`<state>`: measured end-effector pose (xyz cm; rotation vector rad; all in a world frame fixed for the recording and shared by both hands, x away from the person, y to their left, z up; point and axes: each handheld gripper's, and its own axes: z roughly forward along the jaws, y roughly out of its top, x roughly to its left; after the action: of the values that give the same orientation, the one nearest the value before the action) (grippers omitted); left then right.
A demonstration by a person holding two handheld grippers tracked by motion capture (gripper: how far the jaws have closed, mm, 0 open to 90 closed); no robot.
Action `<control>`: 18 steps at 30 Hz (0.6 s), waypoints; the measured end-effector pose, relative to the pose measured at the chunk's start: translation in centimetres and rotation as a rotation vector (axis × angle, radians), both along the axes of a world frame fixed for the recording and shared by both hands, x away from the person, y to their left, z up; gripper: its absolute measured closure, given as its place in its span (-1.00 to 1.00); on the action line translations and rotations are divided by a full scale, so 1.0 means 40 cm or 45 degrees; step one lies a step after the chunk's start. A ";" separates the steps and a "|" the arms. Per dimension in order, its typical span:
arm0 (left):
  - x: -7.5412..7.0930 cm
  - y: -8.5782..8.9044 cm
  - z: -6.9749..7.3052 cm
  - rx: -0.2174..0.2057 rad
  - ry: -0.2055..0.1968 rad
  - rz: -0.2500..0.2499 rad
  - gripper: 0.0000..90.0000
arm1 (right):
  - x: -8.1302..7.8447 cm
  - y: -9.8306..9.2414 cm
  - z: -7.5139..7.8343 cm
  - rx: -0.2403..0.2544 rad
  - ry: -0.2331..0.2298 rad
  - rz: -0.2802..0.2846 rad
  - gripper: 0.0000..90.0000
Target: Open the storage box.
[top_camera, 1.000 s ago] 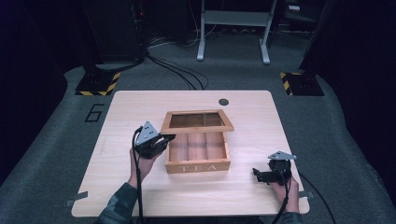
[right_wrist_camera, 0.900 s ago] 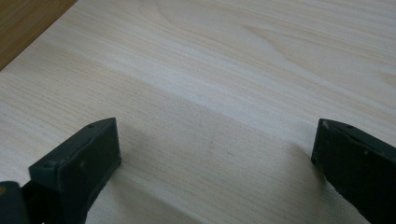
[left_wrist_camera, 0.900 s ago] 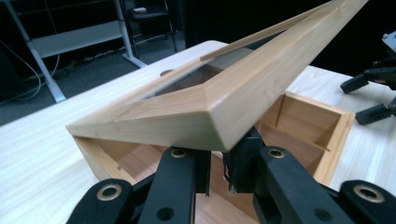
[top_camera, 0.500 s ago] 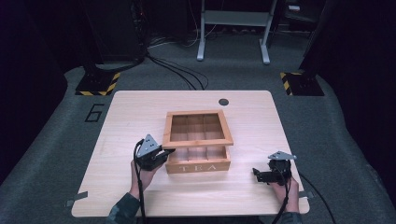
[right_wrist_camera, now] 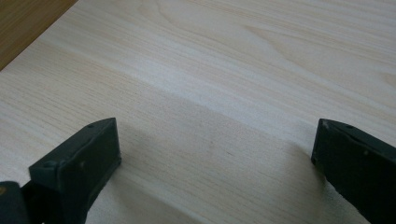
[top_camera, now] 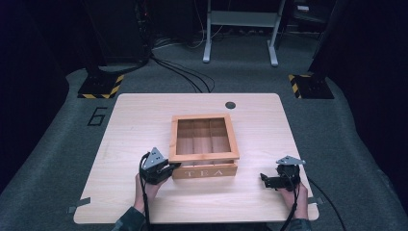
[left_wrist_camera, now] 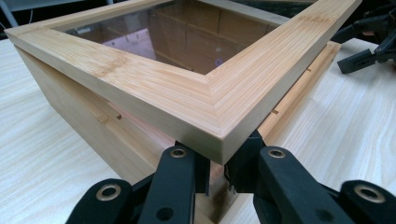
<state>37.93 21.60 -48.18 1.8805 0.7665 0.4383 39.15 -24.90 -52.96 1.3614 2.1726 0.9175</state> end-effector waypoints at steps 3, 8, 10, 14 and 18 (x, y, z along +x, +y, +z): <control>-0.004 0.002 0.002 0.004 0.013 0.001 0.80 | 0.000 0.000 0.000 0.002 0.000 -0.002 -0.99; -0.015 0.013 0.006 0.004 0.027 0.011 0.78 | 0.000 0.000 0.000 0.000 0.000 0.000 -0.98; -0.021 0.024 0.009 0.007 0.032 0.021 0.78 | 0.000 0.001 0.000 0.005 0.000 -0.005 -0.98; -0.030 0.040 0.010 0.017 0.036 0.022 0.75 | 0.000 0.000 0.000 0.000 0.000 0.000 -0.99; -0.038 0.048 0.010 0.013 0.039 0.023 0.74 | 0.000 0.000 0.000 0.000 0.000 0.000 -0.99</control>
<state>36.42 23.51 -47.78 1.8951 0.8034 0.4263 39.15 -24.89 -52.96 1.3618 2.1723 0.9176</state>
